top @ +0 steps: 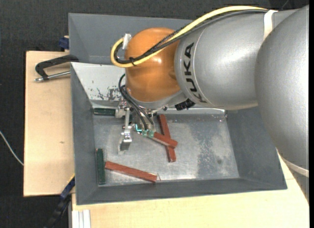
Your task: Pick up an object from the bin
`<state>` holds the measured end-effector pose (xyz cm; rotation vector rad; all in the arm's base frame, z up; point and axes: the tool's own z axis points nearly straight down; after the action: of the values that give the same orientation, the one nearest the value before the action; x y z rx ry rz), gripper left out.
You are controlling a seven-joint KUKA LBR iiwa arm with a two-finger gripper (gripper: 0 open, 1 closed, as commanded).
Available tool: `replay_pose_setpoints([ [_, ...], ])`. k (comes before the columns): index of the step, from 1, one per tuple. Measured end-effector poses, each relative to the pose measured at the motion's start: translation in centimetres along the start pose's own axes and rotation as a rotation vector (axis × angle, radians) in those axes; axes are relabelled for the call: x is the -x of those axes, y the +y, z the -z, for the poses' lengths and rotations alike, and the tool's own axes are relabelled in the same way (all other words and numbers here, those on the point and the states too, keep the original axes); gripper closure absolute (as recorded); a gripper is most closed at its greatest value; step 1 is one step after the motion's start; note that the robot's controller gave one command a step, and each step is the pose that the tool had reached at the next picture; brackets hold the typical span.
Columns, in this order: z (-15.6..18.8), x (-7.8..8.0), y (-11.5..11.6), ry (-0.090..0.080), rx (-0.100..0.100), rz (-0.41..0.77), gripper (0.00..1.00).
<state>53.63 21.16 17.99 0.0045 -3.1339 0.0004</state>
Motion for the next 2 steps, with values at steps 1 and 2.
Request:
replay_pose_setpoints([
  [1,0.4,0.2,-0.1,-0.008,0.002,-0.002,0.0],
  [2,-2.1,-1.2,-2.4,-0.016,0.004,0.162,0.0],
])
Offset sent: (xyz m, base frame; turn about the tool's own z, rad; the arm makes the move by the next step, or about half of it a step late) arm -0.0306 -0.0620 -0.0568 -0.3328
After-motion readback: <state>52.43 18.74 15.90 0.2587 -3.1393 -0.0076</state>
